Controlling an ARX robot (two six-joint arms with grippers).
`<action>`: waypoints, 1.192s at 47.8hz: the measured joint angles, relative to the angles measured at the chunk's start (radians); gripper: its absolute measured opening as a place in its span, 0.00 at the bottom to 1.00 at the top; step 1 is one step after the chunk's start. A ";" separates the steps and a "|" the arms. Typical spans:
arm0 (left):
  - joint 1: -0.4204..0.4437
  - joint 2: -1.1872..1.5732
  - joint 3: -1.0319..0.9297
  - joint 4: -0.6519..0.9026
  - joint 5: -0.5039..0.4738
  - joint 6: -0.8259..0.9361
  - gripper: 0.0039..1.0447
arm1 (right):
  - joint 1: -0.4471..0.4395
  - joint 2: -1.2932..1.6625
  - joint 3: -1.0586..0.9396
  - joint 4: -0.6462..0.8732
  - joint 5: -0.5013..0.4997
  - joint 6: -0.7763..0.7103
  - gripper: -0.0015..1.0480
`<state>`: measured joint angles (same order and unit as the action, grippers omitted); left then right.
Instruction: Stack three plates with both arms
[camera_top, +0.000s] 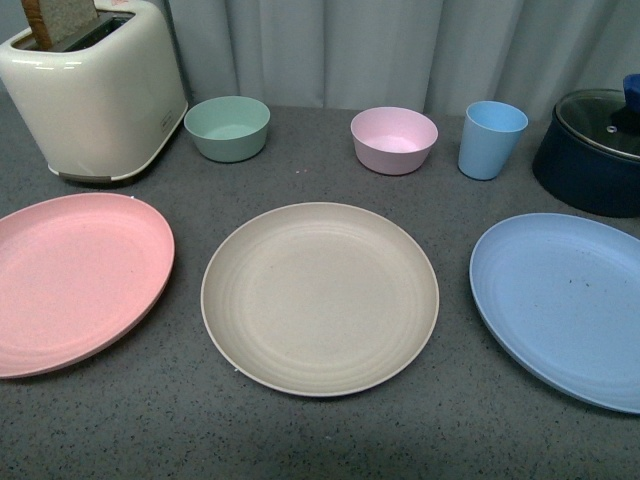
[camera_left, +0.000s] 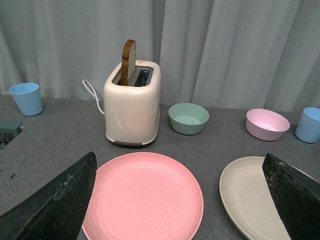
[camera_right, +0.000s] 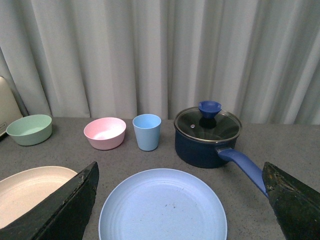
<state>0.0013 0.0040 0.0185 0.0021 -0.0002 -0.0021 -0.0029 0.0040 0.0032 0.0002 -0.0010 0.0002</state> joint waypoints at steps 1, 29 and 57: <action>0.000 0.000 0.000 0.000 0.000 0.000 0.94 | 0.000 0.000 0.000 0.000 0.000 0.000 0.91; 0.000 0.000 0.000 0.000 0.000 0.000 0.94 | 0.000 0.000 0.000 0.000 0.000 0.000 0.91; 0.000 0.000 0.000 0.000 0.000 0.000 0.94 | 0.000 0.000 0.000 0.000 0.000 0.000 0.91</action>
<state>0.0013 0.0040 0.0185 0.0021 -0.0002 -0.0021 -0.0029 0.0040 0.0032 0.0002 -0.0010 0.0002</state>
